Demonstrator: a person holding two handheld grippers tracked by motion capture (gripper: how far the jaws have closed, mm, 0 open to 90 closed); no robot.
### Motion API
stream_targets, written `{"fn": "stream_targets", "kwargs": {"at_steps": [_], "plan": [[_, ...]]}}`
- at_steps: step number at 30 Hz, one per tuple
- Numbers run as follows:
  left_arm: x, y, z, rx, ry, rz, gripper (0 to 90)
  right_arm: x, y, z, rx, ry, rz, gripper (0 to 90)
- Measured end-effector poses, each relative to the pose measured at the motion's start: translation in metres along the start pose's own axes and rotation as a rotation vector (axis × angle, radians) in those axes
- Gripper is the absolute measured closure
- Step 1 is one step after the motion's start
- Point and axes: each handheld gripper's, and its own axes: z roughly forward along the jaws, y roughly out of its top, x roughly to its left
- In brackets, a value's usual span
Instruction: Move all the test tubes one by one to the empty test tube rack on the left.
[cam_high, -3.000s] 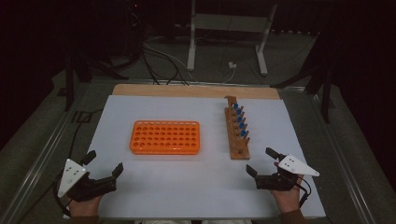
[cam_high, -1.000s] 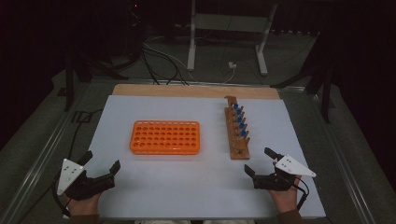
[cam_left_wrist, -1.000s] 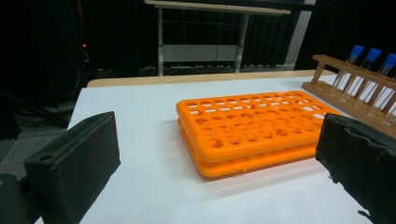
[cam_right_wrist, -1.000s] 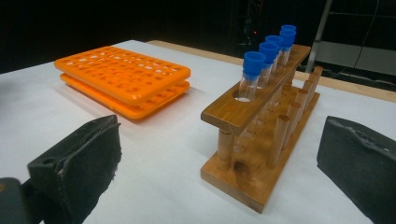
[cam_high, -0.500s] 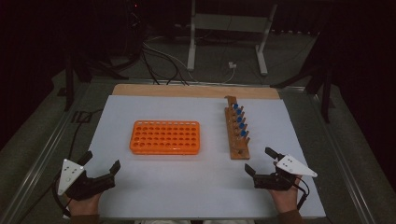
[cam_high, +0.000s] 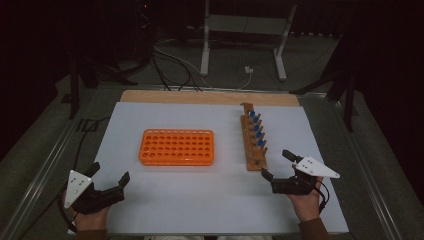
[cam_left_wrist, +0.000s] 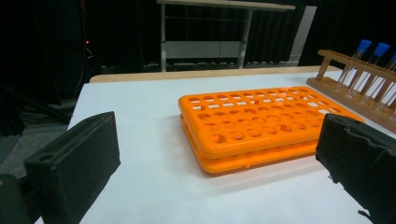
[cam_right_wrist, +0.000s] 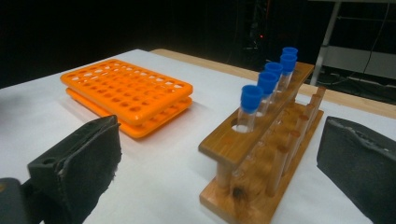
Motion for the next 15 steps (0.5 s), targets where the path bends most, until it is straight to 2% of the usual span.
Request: {"fn": "stream_targets", "kwargs": {"at_steps": [7,11,15], "plan": [[-0.002,-0.001,0.003,0.008,-0.008,0.010,0.6,-0.016,0.005,0.013,0.013,-0.018,0.030,0.1],[-0.003,-0.001,0.003,0.010,-0.009,0.014,0.6,-0.024,0.003,0.025,0.048,-0.034,0.033,0.5],[-0.003,-0.001,0.004,0.010,-0.011,0.011,0.6,-0.027,0.000,0.031,0.077,-0.040,0.030,7.7]]}}
